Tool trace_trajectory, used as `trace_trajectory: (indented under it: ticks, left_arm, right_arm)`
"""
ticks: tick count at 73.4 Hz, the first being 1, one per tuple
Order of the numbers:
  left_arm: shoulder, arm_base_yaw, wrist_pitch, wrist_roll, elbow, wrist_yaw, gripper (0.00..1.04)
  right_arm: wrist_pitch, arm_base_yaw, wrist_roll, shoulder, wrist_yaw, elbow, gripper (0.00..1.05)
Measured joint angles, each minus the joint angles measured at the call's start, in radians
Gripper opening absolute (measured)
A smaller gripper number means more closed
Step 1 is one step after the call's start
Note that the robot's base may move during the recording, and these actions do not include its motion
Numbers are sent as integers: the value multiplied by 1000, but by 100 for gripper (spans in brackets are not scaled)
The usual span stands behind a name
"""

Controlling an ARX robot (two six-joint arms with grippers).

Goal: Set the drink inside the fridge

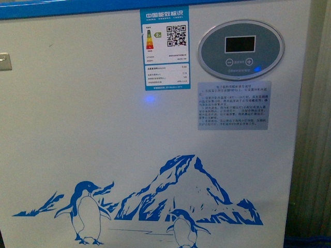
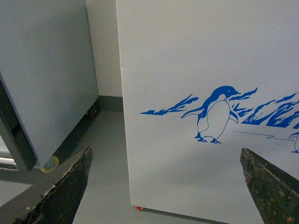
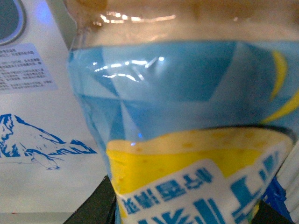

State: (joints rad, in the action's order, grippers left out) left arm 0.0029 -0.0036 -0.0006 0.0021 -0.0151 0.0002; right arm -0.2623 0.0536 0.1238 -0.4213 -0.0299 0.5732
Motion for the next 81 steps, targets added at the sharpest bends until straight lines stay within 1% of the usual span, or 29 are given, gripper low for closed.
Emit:
trace_trajectory:
  ticks: [10,15,26,37,81]
  left_arm:
    - [0,0,0,0,0,0,97]
    - [0,0,0,0,0,0,97]
    - [0,0,0,0,0,0,97]
    - [0,0,0,0,0,0,97]
    - [0,0,0,0,0,0,97]
  right_arm:
    - [34,-84,11,21,-32,0,37]
    - [61,-130,11,31,-64,0,37]
    - [101,-190,-13,32,-137,0,37]
    - [105,-196,-17,31,-161,0,37]
    - [105,-200,-28,31,-158,-6,37]
